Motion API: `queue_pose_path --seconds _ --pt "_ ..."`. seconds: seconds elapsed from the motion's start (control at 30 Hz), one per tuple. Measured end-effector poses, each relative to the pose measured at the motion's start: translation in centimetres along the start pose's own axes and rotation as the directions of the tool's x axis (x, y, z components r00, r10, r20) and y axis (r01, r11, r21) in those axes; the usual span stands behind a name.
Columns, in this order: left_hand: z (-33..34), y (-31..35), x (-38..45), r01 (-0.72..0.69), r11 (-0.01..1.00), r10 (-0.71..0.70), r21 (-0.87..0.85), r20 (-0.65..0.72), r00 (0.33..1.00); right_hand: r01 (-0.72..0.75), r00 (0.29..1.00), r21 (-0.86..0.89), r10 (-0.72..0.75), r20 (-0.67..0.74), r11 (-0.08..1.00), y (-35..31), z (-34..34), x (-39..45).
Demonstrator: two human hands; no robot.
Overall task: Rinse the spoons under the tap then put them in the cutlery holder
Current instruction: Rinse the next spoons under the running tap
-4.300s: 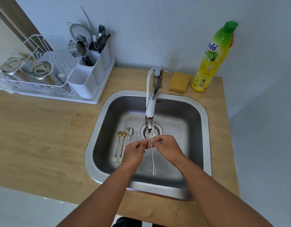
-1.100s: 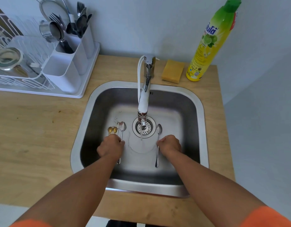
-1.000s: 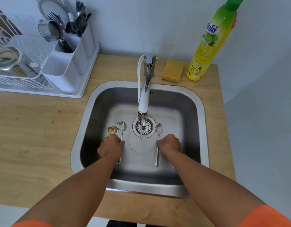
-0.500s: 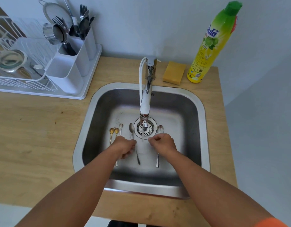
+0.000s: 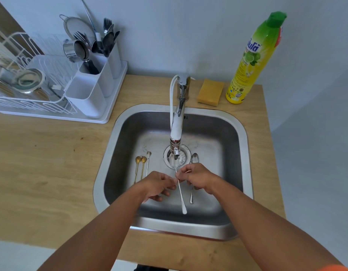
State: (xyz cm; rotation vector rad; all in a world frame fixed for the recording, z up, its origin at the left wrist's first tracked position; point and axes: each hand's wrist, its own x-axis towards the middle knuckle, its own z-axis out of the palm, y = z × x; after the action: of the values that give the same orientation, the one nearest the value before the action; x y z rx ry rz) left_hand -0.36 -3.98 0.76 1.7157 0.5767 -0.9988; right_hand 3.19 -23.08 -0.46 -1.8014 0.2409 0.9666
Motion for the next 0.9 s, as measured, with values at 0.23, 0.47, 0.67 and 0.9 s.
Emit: queue_pose_path --seconds 0.23,0.47,0.67,0.9 --pt "-0.6 1.9 0.9 -0.381 0.912 0.411 0.153 -0.300 0.861 0.231 0.973 -0.187 -0.231 0.023 0.955 -0.2 0.0 0.3" --pt "0.6 1.8 1.6 -0.439 0.881 0.470 0.174 -0.412 0.781 0.297 0.953 -0.282 -0.301 0.029 0.912 0.7 -0.3 0.5" --pt "2.1 1.8 1.2 -0.483 0.873 0.460 0.067 -0.443 0.769 0.294 0.947 -0.356 -0.322 -0.021 0.887 0.8 -0.6 0.6" --pt "2.8 0.3 0.4 -0.483 0.875 0.448 0.030 -0.428 0.785 0.256 0.949 -0.481 -0.314 -0.041 0.839 0.9 -0.6 -0.3"
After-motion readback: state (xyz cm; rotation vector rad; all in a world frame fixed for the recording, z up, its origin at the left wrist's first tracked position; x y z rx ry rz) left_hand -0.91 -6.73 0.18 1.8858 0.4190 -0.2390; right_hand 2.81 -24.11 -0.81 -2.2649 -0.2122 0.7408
